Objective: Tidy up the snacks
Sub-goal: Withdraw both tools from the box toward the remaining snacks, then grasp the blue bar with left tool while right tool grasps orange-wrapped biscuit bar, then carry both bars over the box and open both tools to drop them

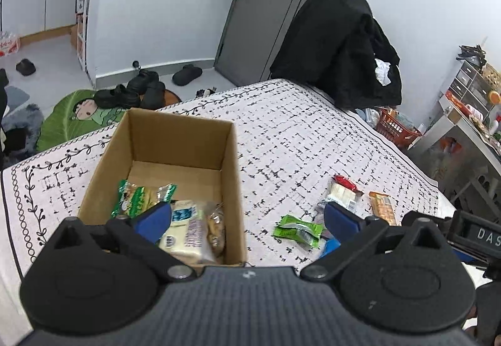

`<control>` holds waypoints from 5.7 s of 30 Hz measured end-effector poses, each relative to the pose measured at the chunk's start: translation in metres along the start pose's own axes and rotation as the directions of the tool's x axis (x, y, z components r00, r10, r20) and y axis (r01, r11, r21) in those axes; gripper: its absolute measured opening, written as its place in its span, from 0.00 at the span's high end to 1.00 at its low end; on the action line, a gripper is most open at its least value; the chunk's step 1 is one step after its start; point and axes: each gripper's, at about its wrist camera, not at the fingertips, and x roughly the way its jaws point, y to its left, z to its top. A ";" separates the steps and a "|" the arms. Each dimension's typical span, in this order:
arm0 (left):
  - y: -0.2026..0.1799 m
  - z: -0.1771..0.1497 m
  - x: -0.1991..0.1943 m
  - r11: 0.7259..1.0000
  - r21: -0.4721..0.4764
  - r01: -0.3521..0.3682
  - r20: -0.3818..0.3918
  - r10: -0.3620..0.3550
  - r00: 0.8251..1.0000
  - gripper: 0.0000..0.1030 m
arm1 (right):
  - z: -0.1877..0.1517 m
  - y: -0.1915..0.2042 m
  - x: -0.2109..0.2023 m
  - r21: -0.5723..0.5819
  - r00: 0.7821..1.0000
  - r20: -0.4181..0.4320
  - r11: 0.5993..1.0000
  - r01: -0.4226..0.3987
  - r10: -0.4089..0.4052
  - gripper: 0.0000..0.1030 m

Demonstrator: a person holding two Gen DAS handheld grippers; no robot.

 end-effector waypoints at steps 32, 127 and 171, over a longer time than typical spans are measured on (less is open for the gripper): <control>-0.108 -0.046 0.083 0.978 0.183 0.101 -0.191 -0.065 0.979 0.19 | 0.004 -0.122 0.059 0.157 0.995 -0.095 0.988 0.004 0.011 0.11; 0.063 0.019 0.011 0.989 -0.146 -0.014 0.014 0.016 1.000 0.65 | 0.001 0.129 0.032 -0.278 0.984 -0.037 0.944 -0.177 0.174 0.73; 0.090 0.020 0.026 0.973 -0.182 -0.142 -0.026 0.140 0.990 0.18 | -0.005 0.101 0.046 -0.205 0.981 -0.098 0.962 -0.183 0.166 0.35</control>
